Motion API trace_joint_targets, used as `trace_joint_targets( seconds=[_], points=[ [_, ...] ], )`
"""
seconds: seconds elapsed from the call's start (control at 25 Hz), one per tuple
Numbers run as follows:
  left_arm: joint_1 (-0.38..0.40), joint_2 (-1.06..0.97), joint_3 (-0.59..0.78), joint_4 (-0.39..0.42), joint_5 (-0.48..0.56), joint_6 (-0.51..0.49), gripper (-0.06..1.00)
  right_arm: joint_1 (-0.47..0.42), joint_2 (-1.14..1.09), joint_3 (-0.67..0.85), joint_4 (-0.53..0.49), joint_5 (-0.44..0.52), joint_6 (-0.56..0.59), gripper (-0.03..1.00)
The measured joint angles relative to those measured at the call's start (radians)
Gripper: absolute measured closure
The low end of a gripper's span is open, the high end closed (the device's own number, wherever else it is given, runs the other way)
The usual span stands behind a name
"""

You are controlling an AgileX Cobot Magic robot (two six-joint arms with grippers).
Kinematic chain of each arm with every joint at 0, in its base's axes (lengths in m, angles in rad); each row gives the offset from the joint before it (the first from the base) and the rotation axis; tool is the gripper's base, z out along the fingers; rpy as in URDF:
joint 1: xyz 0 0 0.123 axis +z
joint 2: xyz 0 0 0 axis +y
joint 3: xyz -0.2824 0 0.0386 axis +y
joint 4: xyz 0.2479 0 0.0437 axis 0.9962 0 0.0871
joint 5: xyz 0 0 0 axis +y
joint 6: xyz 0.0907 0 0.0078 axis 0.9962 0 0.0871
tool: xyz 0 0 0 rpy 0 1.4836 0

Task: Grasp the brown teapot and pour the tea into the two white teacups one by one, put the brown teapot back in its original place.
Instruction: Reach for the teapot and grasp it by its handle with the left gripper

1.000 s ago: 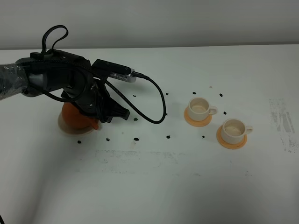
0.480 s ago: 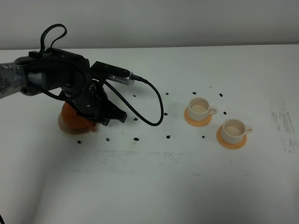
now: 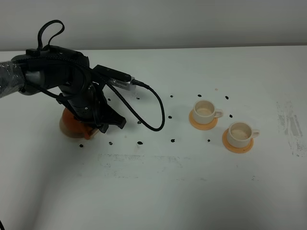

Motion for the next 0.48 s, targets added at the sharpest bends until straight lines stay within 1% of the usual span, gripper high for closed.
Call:
trace_joint_targets(
  seconds=[0.48],
  points=[
    [0.001, 0.000, 0.000, 0.003, 0.046, 0.070, 0.68, 0.000, 0.000, 0.000, 0.000, 0.000, 0.000, 0.52]
  ],
)
